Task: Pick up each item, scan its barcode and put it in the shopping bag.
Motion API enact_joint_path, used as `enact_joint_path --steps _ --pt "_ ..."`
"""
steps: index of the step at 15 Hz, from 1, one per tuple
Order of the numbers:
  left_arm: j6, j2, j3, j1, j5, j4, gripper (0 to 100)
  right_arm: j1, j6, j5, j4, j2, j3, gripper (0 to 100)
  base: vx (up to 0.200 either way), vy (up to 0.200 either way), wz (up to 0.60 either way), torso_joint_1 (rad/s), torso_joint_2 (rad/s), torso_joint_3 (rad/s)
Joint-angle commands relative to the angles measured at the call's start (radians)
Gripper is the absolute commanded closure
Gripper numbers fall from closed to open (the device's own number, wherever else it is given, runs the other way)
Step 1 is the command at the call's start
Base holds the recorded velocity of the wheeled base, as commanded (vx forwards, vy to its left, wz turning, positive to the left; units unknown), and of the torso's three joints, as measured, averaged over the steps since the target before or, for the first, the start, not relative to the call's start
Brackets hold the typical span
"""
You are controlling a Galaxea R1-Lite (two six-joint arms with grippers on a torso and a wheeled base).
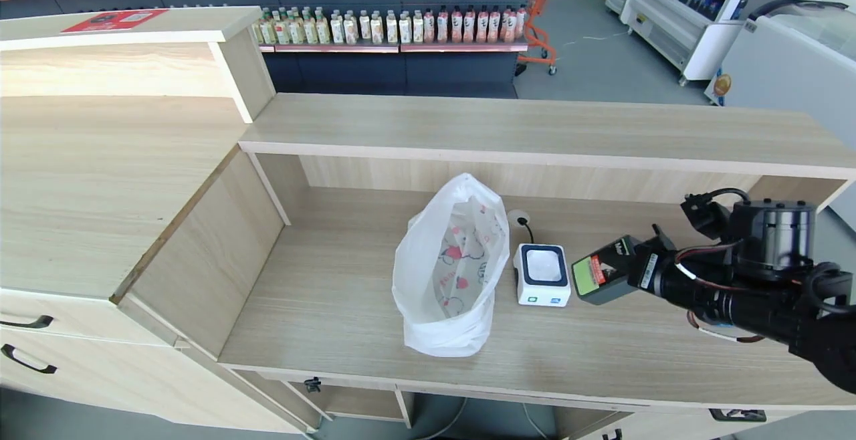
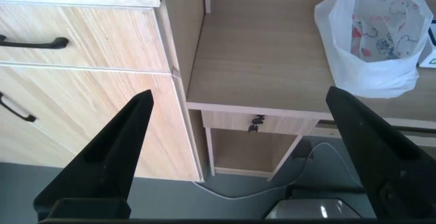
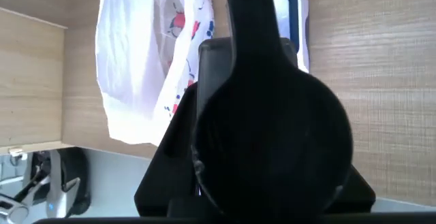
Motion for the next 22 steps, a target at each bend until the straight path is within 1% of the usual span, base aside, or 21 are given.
enact_joint_path --steps 1,5,8,10,16,22 --pt "-0.001 0.0 0.0 0.0 0.0 0.0 0 0.015 -0.032 -0.009 -0.071 0.132 -0.019 100 0.0 0.0 0.0 0.0 0.0 0.0" --pt "-0.001 0.0 0.0 0.0 0.0 0.0 0 0.05 -0.03 -0.046 -0.111 0.211 -0.081 100 0.0 0.0 0.0 0.0 0.0 0.0" --pt "-0.001 0.0 -0.001 0.0 0.0 0.0 0 0.065 -0.032 -0.052 -0.215 0.303 -0.101 100 0.0 0.0 0.0 0.0 0.0 0.0" --pt "-0.001 0.0 -0.001 0.0 0.0 0.0 0 0.064 -0.05 -0.08 -0.266 0.375 -0.154 100 0.0 0.0 0.0 0.0 0.0 0.0" --pt "-0.001 0.0 -0.001 0.0 0.0 0.0 0 0.064 -0.065 -0.116 -0.272 0.505 -0.309 100 0.0 0.0 0.0 0.0 0.0 0.0" --pt "-0.001 0.0 0.0 0.0 0.0 0.0 0 0.059 -0.065 -0.126 -0.272 0.544 -0.338 100 0.0 0.0 0.0 0.0 0.0 0.0"
